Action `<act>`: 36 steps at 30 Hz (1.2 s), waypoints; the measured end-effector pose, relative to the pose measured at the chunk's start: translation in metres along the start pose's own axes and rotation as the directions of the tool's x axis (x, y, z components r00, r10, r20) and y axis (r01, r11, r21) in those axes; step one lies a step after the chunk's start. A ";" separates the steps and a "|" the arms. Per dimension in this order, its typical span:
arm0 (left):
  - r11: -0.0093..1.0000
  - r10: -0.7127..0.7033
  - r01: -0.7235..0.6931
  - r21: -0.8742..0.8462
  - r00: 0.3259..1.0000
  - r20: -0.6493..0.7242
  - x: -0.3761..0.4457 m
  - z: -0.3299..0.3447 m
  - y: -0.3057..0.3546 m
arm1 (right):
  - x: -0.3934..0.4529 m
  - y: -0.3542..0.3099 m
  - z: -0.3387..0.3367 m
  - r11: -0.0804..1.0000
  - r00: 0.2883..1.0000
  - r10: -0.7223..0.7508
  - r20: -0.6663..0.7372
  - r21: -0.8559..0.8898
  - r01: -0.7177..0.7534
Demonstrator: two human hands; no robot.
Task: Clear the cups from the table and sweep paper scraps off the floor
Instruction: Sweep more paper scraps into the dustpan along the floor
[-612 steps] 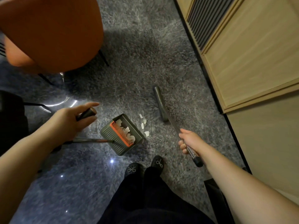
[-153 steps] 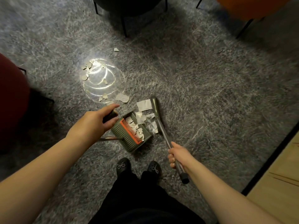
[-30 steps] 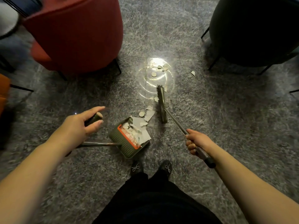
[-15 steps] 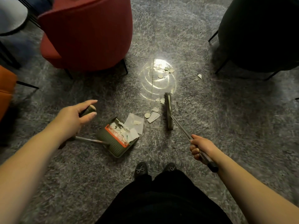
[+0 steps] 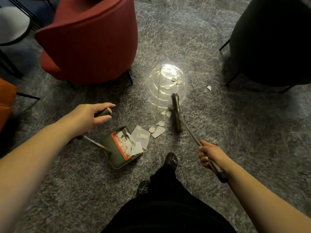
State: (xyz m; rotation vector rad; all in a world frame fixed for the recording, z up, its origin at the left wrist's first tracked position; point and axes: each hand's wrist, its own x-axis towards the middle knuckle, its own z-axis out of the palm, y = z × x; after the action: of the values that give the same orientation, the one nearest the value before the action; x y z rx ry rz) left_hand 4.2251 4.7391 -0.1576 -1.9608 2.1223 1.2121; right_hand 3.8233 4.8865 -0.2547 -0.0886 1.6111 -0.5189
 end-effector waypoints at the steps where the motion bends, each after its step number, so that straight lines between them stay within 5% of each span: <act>1: 1.000 -0.001 0.001 0.004 1.000 0.004 0.007 -0.001 0.006 | 0.004 -0.008 -0.004 1.000 1.000 -0.005 0.003 -0.005 0.005; 13: 0.997 0.025 -0.022 -0.075 0.999 0.031 0.077 0.022 0.085 | 0.050 -0.091 -0.033 0.990 1.000 -0.007 -0.020 -0.140 0.004; 24: 0.997 0.034 -0.032 -0.063 0.999 0.020 0.103 0.030 0.101 | 0.064 -0.091 -0.005 0.895 0.965 0.214 0.151 -0.425 -0.132; 31: 0.996 0.045 -0.044 -0.080 0.999 0.010 0.085 0.034 0.073 | 0.032 -0.054 0.036 0.887 0.941 0.246 0.232 -0.444 -0.123; 36: 0.994 0.077 -0.077 -0.072 0.997 -0.001 0.064 0.038 0.049 | 0.013 -0.048 0.033 0.949 0.950 0.226 0.217 -0.268 -0.165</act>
State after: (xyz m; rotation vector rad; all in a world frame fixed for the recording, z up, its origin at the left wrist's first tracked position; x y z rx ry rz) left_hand 4.1510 4.7009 -0.1904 -1.9211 2.2028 1.3202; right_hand 3.8414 4.8299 -0.2493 -0.1700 1.4150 -0.1428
